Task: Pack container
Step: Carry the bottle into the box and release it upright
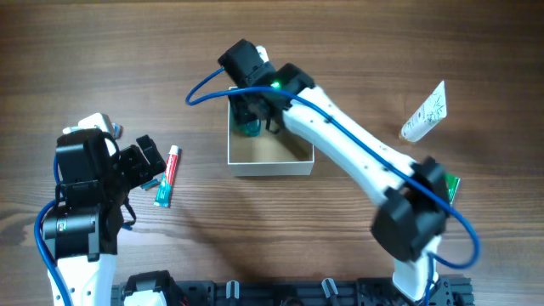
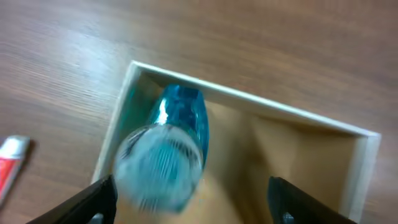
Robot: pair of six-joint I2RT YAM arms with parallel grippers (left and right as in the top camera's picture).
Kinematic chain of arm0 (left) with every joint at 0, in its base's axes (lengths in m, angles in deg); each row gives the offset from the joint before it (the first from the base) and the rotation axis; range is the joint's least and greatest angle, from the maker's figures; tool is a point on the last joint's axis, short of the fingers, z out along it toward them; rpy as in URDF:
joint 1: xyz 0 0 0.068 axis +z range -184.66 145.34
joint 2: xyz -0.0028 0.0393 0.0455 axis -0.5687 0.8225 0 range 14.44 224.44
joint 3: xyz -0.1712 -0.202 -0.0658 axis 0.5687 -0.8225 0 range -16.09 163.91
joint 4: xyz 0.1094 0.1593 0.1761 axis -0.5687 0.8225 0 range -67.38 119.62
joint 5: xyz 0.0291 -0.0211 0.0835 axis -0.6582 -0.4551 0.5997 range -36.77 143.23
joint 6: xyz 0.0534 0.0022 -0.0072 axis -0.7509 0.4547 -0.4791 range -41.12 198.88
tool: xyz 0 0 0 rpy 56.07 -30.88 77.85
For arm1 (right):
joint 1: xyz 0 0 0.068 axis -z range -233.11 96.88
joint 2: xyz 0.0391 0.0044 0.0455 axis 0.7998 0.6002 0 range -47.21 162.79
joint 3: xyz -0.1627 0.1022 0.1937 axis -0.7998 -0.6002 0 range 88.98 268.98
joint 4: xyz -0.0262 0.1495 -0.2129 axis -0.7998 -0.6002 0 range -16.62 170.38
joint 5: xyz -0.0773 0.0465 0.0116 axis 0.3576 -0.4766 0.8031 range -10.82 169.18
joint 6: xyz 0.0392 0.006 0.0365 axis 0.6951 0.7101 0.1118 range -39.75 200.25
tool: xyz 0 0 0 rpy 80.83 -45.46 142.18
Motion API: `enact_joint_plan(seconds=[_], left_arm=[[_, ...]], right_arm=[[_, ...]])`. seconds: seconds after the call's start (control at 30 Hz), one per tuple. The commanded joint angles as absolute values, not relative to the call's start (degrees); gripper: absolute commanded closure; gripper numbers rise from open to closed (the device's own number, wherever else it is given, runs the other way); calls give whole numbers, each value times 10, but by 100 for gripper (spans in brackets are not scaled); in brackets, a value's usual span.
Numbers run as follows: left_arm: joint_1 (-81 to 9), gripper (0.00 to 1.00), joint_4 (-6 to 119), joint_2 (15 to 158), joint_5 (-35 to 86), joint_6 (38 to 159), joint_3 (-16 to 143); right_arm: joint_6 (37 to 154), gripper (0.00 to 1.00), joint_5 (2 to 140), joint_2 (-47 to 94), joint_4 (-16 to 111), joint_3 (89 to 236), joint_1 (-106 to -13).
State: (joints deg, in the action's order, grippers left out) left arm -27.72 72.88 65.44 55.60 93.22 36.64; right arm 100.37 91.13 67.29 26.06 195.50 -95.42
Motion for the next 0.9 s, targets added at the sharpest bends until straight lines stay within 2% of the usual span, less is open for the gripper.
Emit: enact_joint_plan(seconds=[0.0,0.1,0.2,0.3,0.37,0.47,0.6,0.73,0.8,0.83,0.87], left_arm=[[-272,0,731,655,570,941,380],[-272,0,731,655,570,941,380],[-272,0,731,655,570,941,380],[-272,0,731,655,570,941,380],[-272,0,731,655,570,941,380],[-272,0,731,655,570,941,380],[-272,0,731,655,570,941,380],[-272,0,732,655,570,942,380],[-272,0,733,655,570,941,380],[-272,0,733,655,570,941,380],[-272,0,733,655,570,942,380]], right_arm=[[942,13,924,508,255,1967,-945],[997,10,970,404,191,1967,-860],[1046,0,983,339,91,1965,-698],[950,0,922,325,34,1952,-527],[890,0,859,339,37,1905,-446],[861,0,832,361,80,1806,-403],[832,1,790,386,156,1706,-402],[818,2,790,419,211,1682,-402],[818,5,790,446,222,1682,-402],[817,10,779,460,223,1682,-402],[818,20,766,472,223,1682,-402]])
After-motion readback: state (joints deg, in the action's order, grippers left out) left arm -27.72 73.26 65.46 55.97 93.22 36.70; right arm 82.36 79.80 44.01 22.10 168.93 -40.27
